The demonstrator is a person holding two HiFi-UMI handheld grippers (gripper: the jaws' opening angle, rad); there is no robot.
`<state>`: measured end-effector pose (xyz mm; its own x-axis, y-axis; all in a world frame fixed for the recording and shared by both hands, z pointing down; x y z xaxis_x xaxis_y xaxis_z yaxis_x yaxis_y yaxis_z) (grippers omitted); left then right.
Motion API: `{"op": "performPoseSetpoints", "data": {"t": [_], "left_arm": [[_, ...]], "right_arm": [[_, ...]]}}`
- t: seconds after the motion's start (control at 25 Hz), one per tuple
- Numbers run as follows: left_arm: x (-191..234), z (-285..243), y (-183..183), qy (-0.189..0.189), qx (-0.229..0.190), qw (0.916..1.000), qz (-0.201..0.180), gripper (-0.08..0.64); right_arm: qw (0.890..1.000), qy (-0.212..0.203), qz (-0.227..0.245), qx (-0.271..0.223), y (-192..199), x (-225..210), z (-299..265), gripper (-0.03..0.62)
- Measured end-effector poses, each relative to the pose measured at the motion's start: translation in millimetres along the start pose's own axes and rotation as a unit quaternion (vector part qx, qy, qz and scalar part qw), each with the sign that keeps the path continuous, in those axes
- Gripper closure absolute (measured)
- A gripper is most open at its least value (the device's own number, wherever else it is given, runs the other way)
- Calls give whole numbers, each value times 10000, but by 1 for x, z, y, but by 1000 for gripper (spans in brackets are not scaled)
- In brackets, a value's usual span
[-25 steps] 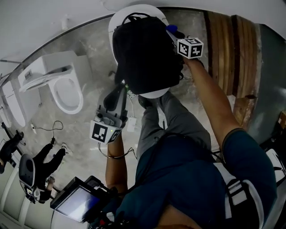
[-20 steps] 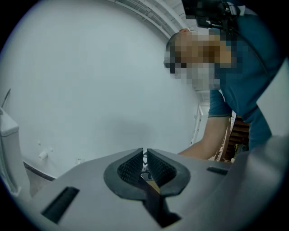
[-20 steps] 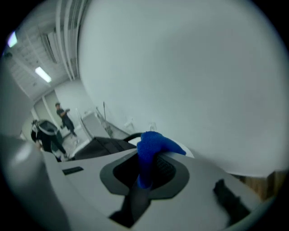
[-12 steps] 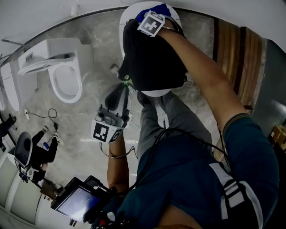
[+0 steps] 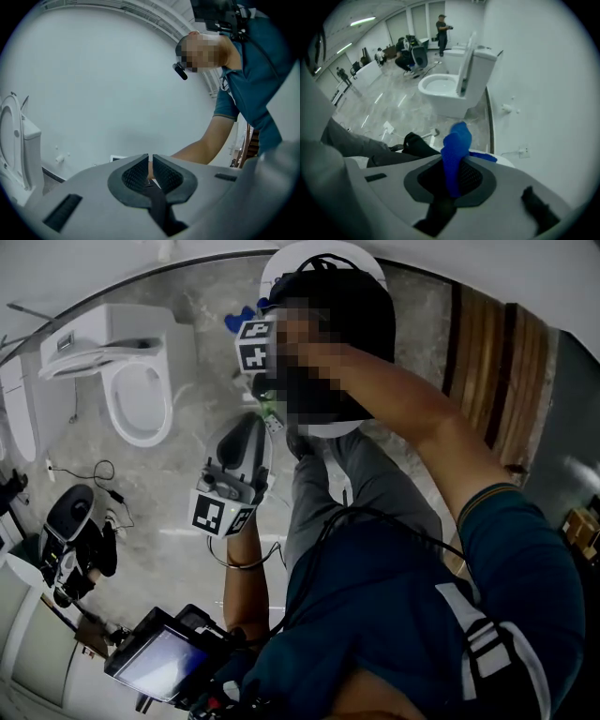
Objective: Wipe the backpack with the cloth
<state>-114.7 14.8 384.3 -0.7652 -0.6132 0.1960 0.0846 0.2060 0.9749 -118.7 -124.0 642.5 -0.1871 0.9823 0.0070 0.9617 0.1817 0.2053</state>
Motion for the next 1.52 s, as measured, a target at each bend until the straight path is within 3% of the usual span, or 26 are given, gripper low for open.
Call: {"op": "performPoseSetpoints", "data": {"t": [0.2,0.28,0.36,0.56,0.76,0.84,0.92,0.96,1.04,1.12,1.16,1.2,1.24,1.28,1.32,1.44,1.52], "left_arm": [[0,9,-5,29,-17,10000,-77,528],[2,13,-5,39,5,10000,-69,528],[2,16,-3,81,40,9999,-56,528],[-6,18,0,240,43,9997,-83,528],[-7,13,-3,408,45,9991,-115,528],[-8,9,-4,486,54,9987,-127,528],[-9,4,-4,562,61,9983,-140,528],[-11,2,-4,595,59,9981,-146,528],[-13,-3,-5,649,59,9977,-157,528],[-15,-5,-6,691,60,9974,-169,528],[-15,-7,-6,709,60,9973,-177,528],[-16,-8,-7,722,64,9972,-185,528],[-16,-10,-7,729,70,9971,-191,528],[-16,-11,-7,729,78,9971,-195,528],[-16,-12,-8,725,85,9971,-197,528],[-18,-14,-9,711,99,9972,-197,528],[-20,-16,-8,701,110,9973,-190,528]], "right_arm": [[9939,-376,715,745,23,109,-19,541],[9929,-361,901,694,37,144,-26,541],[9956,-329,784,386,48,170,-22,541],[9956,-748,-333,-451,89,206,13,541],[9768,-709,-1940,-574,174,205,23,541],[9555,-566,-2823,-649,210,194,27,541],[9181,-356,-3855,-851,244,176,34,541],[8923,-227,-4391,-1025,260,163,37,541],[8281,22,-5398,-1514,285,131,46,541],[7692,249,-6048,-2047,297,96,58,541],[7502,376,-6199,-2267,299,78,63,541],[7400,509,-6251,-2431,299,60,67,541],[7387,640,-6213,-2535,296,41,71,541],[7458,763,-6096,-2576,291,23,74,541],[7598,867,-5918,-2549,283,6,74,541],[8220,1067,-5152,-2181,252,-37,68,541],[8542,1140,-4645,-2041,226,-61,64,541]]}}
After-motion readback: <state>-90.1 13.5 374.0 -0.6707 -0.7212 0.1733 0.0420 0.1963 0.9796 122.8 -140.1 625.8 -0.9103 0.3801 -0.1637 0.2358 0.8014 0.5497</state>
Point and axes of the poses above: the fingertips, and each gripper's own axes: z backward along the fingers, x to its left, y out of its underside, the point moved 1 cm from there along z, backward along the fingers, and after that the axes turned 12 degrees about -z, right-handed, at the moved point
